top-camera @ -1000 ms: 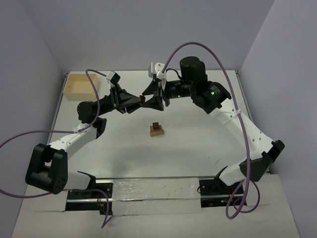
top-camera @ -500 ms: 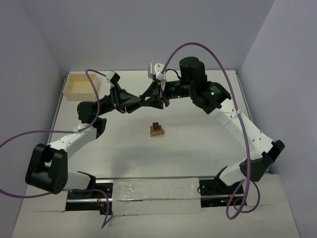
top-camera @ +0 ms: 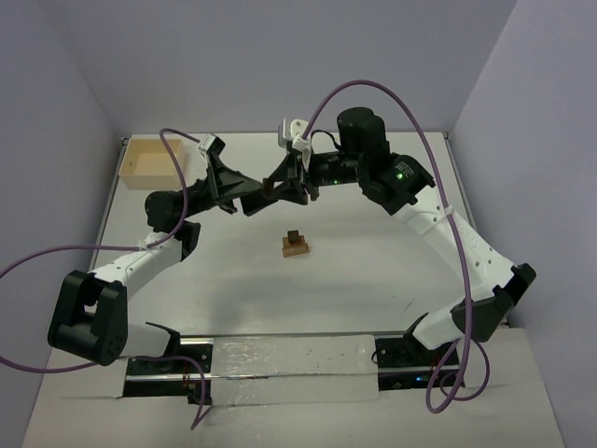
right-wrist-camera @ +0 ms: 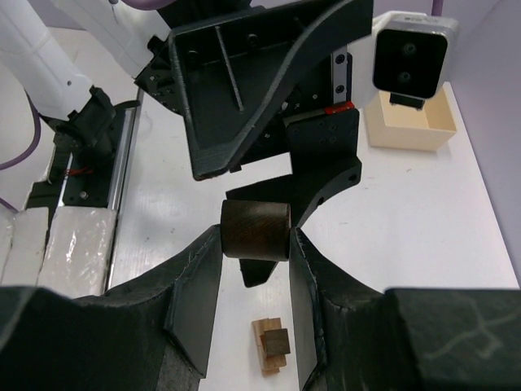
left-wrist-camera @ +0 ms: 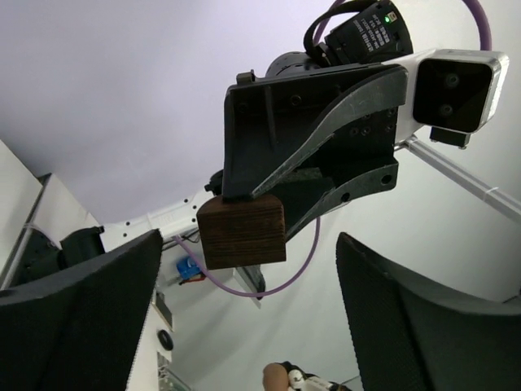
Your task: Build the wood block tower
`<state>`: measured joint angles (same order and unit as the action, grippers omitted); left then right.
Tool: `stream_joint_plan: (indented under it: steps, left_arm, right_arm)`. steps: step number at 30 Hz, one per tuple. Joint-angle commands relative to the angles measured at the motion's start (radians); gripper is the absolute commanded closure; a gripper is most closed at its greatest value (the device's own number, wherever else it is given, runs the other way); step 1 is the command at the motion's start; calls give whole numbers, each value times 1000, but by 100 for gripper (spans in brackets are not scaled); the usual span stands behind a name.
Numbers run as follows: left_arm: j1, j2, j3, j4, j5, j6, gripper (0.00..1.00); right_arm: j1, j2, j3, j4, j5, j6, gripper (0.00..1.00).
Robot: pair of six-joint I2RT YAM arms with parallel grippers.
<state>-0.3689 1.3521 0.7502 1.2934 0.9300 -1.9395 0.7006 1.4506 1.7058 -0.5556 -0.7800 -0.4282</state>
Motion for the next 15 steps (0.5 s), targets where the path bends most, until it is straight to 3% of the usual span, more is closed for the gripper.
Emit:
stream_joint_plan:
  steps: [1,6,11,14,15]
  left_arm:
    - [16,-34,13,105,22,57,1]
    - [52,-65,-7,35,41,101,1]
    - [178,-128,-16,-122,92,233,1]
    - [261,-157,107,-622,172,580,1]
    - [284,-143,222,-989,170,846,1]
  right_arm:
    - [8,-26,18,1,16,1,100]
    - [5,-51,-5,-30,28,-23,100]
    - [-4,-93,-50,-117,63,-90,100]
    - [-10,-108,-70,-210,123,-203,100]
    - [-12,-106,-72,-259,156,-229,100]
